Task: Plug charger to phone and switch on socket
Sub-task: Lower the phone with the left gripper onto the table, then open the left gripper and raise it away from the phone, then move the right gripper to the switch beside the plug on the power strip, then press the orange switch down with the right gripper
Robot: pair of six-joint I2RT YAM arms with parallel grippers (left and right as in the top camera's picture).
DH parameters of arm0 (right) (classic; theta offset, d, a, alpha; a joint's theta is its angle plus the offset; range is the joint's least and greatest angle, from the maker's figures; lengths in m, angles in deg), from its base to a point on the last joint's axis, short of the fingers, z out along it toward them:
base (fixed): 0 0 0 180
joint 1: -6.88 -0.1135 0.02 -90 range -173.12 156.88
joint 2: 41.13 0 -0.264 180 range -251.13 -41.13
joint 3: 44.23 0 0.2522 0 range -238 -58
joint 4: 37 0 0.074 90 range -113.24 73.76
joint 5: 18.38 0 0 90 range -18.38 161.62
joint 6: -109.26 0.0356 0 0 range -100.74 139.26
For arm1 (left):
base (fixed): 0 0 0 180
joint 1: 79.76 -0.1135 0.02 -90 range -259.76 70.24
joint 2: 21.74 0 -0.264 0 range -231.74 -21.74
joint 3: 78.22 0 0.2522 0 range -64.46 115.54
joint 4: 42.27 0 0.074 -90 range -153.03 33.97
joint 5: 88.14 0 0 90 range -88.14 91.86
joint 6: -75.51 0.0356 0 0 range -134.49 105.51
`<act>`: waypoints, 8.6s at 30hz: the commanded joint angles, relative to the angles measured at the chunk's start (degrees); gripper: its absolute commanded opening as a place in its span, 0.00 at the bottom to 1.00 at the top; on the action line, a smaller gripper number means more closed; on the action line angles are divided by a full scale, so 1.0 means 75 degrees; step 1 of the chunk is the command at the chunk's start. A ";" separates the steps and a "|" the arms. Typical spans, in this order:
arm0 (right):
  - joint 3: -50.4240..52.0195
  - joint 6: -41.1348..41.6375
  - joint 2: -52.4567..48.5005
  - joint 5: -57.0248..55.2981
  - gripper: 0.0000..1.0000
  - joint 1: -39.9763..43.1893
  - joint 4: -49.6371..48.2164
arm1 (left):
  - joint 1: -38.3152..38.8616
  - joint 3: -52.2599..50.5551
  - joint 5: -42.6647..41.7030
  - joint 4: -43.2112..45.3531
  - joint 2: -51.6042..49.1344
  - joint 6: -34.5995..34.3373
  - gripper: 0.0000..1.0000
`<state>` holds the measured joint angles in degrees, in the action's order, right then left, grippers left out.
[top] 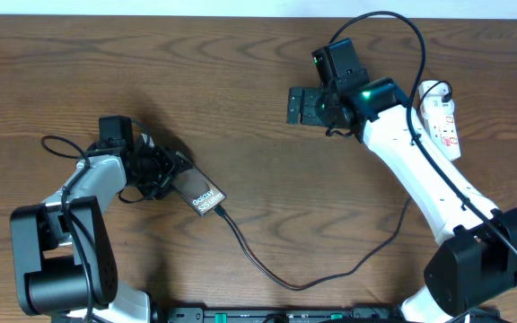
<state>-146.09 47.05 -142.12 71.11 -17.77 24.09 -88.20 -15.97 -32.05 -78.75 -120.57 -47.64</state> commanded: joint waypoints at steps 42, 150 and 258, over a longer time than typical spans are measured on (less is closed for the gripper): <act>-0.0026 -0.0061 0.0035 -0.0108 0.99 -0.0029 0.0035 | -0.0017 -0.0481 0.1478 -0.0982 -0.0522 0.0047 0.57; -0.4584 -0.3136 0.0064 0.3089 0.99 0.3617 0.4237 | 0.3080 0.4217 0.4989 -0.4450 0.2591 0.4100 0.94; -0.2002 -0.6735 -0.4167 0.5610 0.99 0.6557 0.2034 | 0.3080 0.4217 0.4989 -0.4450 0.2591 0.4100 0.94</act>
<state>-164.10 -4.75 -172.30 107.17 33.07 37.77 -65.17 14.98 4.82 -112.13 -101.62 -17.41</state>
